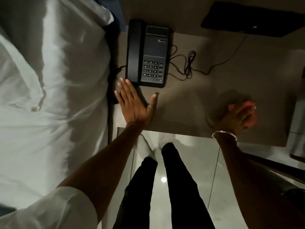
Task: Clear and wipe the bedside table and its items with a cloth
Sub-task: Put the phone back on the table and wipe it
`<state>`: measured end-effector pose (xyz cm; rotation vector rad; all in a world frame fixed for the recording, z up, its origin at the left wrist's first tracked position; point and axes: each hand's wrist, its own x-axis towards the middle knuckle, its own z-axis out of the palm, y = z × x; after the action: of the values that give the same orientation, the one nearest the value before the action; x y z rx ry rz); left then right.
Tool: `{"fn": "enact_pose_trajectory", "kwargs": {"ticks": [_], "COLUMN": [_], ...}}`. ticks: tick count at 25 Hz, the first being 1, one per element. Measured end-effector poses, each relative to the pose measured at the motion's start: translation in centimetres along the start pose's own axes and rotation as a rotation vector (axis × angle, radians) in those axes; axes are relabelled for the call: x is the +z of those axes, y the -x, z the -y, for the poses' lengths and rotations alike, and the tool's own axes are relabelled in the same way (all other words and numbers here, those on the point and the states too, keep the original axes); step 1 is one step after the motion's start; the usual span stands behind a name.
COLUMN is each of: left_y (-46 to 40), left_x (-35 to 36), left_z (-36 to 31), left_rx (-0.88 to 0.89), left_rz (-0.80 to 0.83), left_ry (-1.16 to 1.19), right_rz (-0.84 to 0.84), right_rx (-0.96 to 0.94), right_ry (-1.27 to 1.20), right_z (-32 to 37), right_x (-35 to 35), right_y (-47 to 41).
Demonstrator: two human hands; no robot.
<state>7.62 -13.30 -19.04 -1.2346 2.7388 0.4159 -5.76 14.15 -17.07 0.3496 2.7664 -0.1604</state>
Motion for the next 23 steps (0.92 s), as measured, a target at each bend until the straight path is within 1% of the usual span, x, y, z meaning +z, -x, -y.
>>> {"fn": "enact_pose_trajectory", "kwargs": {"ticks": [1, 3, 4, 5, 7, 8, 9, 10, 11, 12, 13, 14, 15, 16, 18, 19, 20, 21, 22, 23], "left_y": [-0.4, -0.7, -0.6, -0.5, -0.5, -0.5, -0.7, -0.7, -0.7, -0.7, -0.7, -0.8, -0.9, -1.0, -1.0, -1.0, -0.9, -1.0, -1.0, -1.1], "left_x": [0.2, 0.7, 1.0, 1.2, 1.8, 2.0, 2.1, 2.1, 2.1, 2.2, 2.2, 2.2, 2.2, 2.3, 2.4, 2.4, 2.5, 2.5, 2.5, 2.4], "left_z": [-0.1, -0.7, -1.0, -1.3, -1.3, -1.2, -1.1, -0.9, -0.9, -1.0, -1.1, -1.2, -1.1, -1.1, -1.0, -1.0, -1.1, -1.1, -1.1, -1.1], "left_rx": [-0.010, -0.052, -0.078, -0.097, -0.103, -0.097, -0.090, -0.086, -0.084, -0.081, -0.078, -0.080, -0.081, -0.080, -0.075, -0.077, -0.080, -0.081, -0.081, -0.084], "left_rz": [-0.004, -0.023, -0.043, -0.061, -0.091, -0.100, -0.111, -0.119, -0.126, -0.130, -0.130, -0.129, -0.127, -0.122, -0.122, -0.125, -0.130, -0.136, -0.141, -0.146], "left_ry": [0.015, 0.033, 0.031, 0.025, 0.029, 0.034, 0.037, 0.035, 0.032, 0.028, 0.020, 0.012, 0.006, 0.005, 0.002, 0.001, 0.002, 0.004, 0.005, 0.008], "right_rz": [0.012, 0.050, 0.017, -0.084, -0.287, -0.303, -0.233, -0.125, -0.049, -0.032, -0.051, -0.071, -0.089, -0.112, -0.163, -0.198, -0.228, -0.224, -0.198, -0.168], "right_rx": [-0.076, -0.250, -0.358, -0.536, -0.946, -1.109, -1.236, -1.324, -1.378, -1.405, -1.427, -1.428, -1.379, -1.288, -1.093, -1.092, -1.158, -1.246, -1.301, -1.298], "right_ry": [-0.099, -0.451, -0.596, -0.592, -0.412, -0.311, -0.200, -0.049, 0.125, 0.226, 0.261, 0.229, 0.145, 0.074, 0.031, 0.083, 0.157, 0.208, 0.207, 0.170], "right_z": [0.3, 2.6, 4.6, 7.2, 12.9, 16.0, 19.2, 21.5, 22.8, 23.3, 23.3, 23.3, 23.7, 24.3, 25.7, 25.9, 25.6, 25.2, 25.3, 26.1], "right_x": [-0.4, -1.5, -2.3, -3.2, -2.8, -2.4, -2.2, -1.6, -0.8, 0.0, 0.5, 0.8, 0.9, 0.9, 1.2, 1.5, 2.0, 2.0, 1.7, 1.3], "right_y": [0.0, 0.4, 0.7, 1.2, 0.9, 0.8, 0.8, 1.3, 1.8, 1.7, 1.3, 0.6, 0.1, -0.1, 0.6, 1.2, 1.7, 1.7, 0.9, -0.2]}}
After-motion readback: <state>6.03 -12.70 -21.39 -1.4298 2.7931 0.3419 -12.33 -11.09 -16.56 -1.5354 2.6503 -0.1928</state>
